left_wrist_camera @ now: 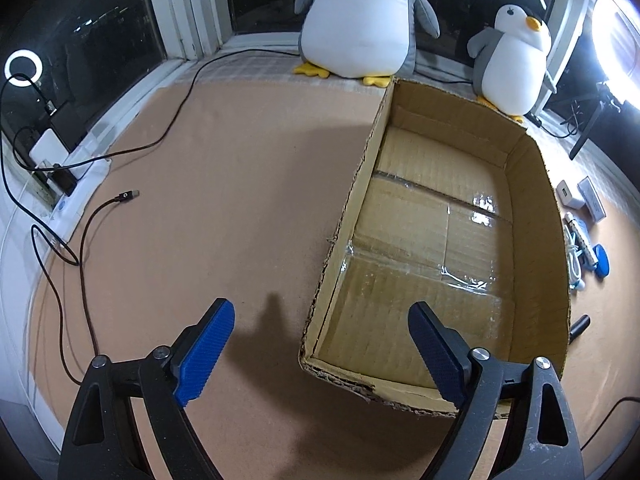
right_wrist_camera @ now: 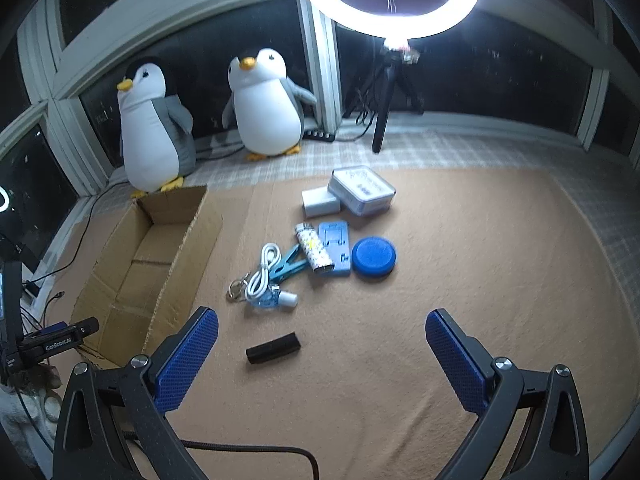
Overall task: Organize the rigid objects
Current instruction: 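Move the right tool to the black cylinder and close on it, then carry the black cylinder with the right tool into the cardboard box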
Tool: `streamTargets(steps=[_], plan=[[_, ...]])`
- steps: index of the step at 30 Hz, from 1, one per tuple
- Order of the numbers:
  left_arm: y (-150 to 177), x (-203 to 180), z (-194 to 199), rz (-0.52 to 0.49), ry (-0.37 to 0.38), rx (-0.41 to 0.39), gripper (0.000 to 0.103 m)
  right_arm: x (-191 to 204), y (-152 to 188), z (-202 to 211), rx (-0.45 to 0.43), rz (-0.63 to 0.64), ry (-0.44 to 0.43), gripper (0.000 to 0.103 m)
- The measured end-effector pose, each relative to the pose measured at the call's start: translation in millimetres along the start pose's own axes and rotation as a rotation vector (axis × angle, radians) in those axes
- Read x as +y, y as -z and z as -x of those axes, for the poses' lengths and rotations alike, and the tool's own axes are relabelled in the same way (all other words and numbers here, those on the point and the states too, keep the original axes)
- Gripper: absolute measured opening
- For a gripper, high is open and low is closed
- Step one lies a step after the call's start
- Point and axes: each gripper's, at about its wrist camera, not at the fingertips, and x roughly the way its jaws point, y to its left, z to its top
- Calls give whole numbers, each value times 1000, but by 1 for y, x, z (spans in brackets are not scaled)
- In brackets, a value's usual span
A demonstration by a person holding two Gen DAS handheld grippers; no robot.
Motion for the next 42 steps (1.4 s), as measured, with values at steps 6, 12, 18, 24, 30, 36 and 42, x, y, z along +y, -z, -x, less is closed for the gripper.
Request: streamTargets(steps=[6, 12, 18, 24, 30, 36, 42], plan=[[-2, 0, -7, -6, 0, 19, 81, -5, 2, -30, 120, -53, -58, 102], [-2, -1, -11, -13, -7, 28, 74, -13, 3, -62, 243, -139, -125, 99], [-2, -1, -16, -19, -6, 38, 65, -15, 6, -88, 352, -195, -170, 79], [0, 1, -22, -18, 0, 51, 56, -6, 10, -110, 450, -217, -207, 49], [2, 1, -24, -15, 7, 51, 53, -1, 12, -119, 470, -224, -193, 45], [4, 0, -30, -10, 20, 62, 52, 13, 6, -127, 476, -156, -169, 29], [3, 0, -32, -10, 27, 62, 52, 24, 3, -128, 481, -25, -162, 25]])
